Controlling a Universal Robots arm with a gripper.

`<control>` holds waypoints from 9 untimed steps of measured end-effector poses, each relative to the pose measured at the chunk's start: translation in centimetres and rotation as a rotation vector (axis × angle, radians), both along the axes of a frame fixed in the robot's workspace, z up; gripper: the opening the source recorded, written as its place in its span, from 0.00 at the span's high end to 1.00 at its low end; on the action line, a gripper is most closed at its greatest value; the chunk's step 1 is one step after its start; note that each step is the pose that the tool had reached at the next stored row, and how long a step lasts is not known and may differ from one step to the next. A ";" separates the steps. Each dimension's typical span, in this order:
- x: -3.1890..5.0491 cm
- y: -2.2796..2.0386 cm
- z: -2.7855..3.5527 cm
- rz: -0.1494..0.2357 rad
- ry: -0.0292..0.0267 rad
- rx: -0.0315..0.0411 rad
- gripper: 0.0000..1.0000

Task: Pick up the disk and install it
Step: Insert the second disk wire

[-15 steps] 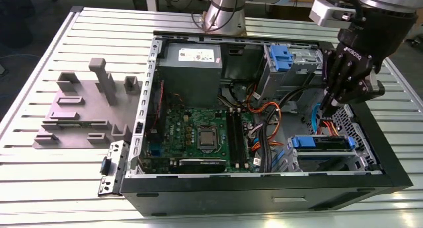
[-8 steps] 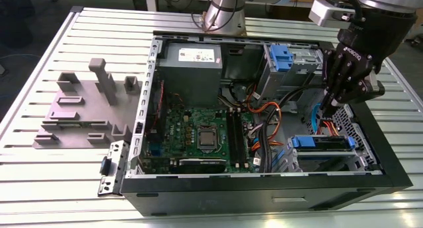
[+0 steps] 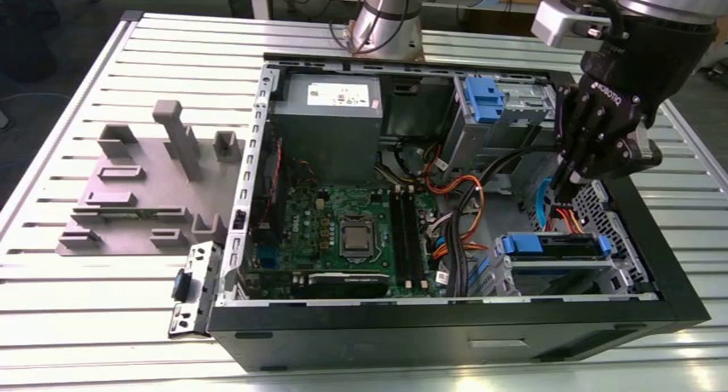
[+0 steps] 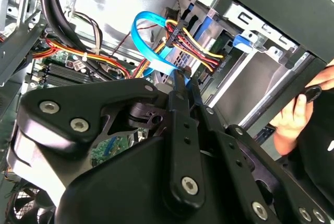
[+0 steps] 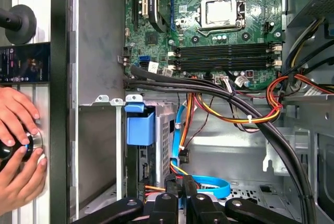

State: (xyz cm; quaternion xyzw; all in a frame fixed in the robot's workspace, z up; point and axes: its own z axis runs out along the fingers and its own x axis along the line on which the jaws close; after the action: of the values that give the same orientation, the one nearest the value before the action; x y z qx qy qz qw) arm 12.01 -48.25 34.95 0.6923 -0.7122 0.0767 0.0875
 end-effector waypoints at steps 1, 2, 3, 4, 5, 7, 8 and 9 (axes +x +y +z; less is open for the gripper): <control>-0.03 -0.07 -0.02 0.000 -0.0004 0.0065 0.84; -0.05 -0.13 -0.03 0.000 -0.0010 0.0140 0.84; -0.07 -0.19 -0.05 0.000 -0.0013 0.0189 0.84; -0.07 -0.23 -0.05 0.000 -0.0016 0.0199 0.84; -0.08 -0.26 -0.06 0.000 -0.0020 0.0200 0.84; -0.20 -0.36 -0.11 0.000 -0.0053 0.0202 0.84; -0.34 -0.41 -0.12 0.000 -0.0111 0.0202 0.84; -0.47 -0.46 -0.13 0.000 -0.0174 0.0203 0.84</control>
State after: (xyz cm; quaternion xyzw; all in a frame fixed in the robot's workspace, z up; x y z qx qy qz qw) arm 11.54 -48.71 34.82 0.6925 -0.7136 0.0755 0.0743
